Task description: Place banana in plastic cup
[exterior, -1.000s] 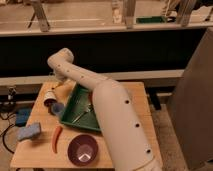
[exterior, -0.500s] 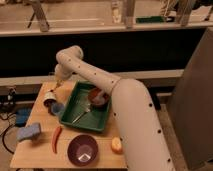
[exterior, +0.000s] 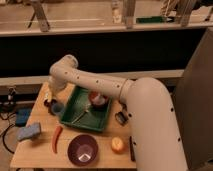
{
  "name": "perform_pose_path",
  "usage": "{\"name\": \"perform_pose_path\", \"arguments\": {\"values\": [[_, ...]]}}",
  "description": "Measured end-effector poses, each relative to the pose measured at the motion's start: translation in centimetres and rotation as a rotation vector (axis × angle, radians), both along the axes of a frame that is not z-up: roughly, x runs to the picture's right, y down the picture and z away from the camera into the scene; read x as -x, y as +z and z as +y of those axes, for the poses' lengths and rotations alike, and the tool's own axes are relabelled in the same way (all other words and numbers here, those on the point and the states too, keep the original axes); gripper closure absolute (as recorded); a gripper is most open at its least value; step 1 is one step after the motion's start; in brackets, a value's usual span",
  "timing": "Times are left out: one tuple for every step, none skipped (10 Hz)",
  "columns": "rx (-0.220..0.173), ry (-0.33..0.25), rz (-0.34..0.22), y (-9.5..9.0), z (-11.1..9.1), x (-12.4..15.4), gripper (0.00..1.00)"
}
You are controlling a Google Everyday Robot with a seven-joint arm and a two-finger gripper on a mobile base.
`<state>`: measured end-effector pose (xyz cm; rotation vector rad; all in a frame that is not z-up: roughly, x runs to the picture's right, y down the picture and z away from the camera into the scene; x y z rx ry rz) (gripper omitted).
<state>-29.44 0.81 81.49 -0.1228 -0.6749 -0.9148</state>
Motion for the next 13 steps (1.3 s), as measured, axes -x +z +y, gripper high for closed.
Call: {"name": "perform_pose_path", "arguments": {"values": [[-0.002, -0.011, 0.001, 0.0, 0.7, 0.1, 1.0], [0.0, -0.018, 0.0, -0.1, 1.3, 0.1, 1.0], [0.002, -0.025, 0.001, 0.0, 2.0, -0.2, 1.0], [0.014, -0.028, 0.001, 0.0, 2.6, -0.6, 1.0], [0.021, -0.032, -0.002, -0.1, 3.0, -0.8, 1.0], [0.033, -0.041, -0.013, -0.4, 3.6, -1.1, 1.0], [0.042, -0.046, -0.023, -0.6, 3.9, -1.4, 0.99], [0.059, -0.052, -0.037, -0.7, 4.2, -1.7, 0.93], [0.072, -0.059, -0.043, -0.7, 4.4, -2.1, 0.84], [0.083, -0.066, -0.041, -0.6, 4.7, -2.2, 0.73], [0.089, -0.071, -0.037, -0.5, 5.0, -2.3, 0.64], [0.091, -0.072, -0.032, -0.3, 5.2, -2.3, 0.53], [0.092, -0.067, -0.019, 0.0, 5.4, -2.5, 0.44]]}}
